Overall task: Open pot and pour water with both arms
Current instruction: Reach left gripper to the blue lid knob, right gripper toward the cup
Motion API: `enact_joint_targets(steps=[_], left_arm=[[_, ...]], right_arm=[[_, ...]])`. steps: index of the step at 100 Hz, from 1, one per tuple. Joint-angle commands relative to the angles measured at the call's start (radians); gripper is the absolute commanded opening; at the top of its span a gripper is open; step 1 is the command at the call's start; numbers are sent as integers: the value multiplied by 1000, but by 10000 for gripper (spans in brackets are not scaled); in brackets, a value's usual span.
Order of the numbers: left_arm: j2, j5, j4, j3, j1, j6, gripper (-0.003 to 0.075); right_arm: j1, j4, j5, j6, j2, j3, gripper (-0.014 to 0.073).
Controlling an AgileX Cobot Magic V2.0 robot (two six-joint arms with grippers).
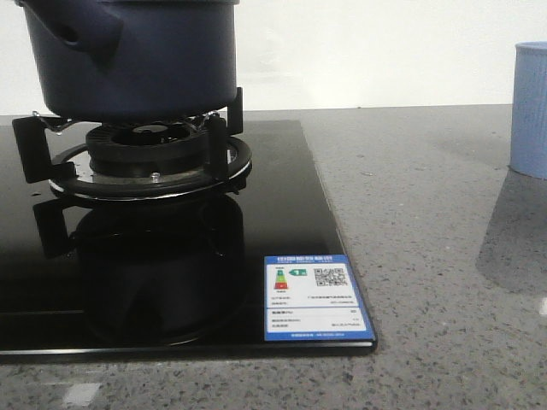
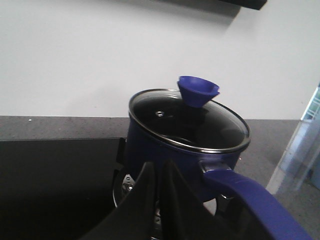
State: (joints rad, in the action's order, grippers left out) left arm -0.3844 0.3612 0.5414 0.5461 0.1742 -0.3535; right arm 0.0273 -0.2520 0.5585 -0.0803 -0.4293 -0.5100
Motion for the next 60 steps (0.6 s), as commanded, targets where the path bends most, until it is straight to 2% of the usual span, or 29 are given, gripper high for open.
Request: enact_joint_targets(steps=[1,12,19,26,29,36,41,45,51,60], left_arm=[[-54,-56,11,57,42,-39,-19],[-96,-56,11,80,70,-39,-16],[-120,-57,11,93,80,-41,4],[-142,-62,13,107,83,-48,66],[-152,-64,13,113,83,-58,102],[-175,-78,14,129,83,-62,210],[-189,-88,14,141,83,-62,318],[-203,-91,17,150,83,-62,385],[-225,-93,21,164,83,-62,480],[-270,-95,21,181,83,-62,503]], right_arm=[[14,4,-63,-29,-41,-51,-57],[17,-1,-68,-66,-52,-60,-43],[17,-12,-75,-69,-52,-60,28],[17,-30,-81,-69,-52,-60,185],[17,-33,-83,-69,-52,-60,292],[17,-35,-83,-69,-52,-60,497],[17,-35,-85,-69,-52,-60,587],[17,-35,-85,-69,-52,-60,622],[17,-35,-85,-69,-52,-60,623],[17,-41,-85,-69,-52,-60,622]])
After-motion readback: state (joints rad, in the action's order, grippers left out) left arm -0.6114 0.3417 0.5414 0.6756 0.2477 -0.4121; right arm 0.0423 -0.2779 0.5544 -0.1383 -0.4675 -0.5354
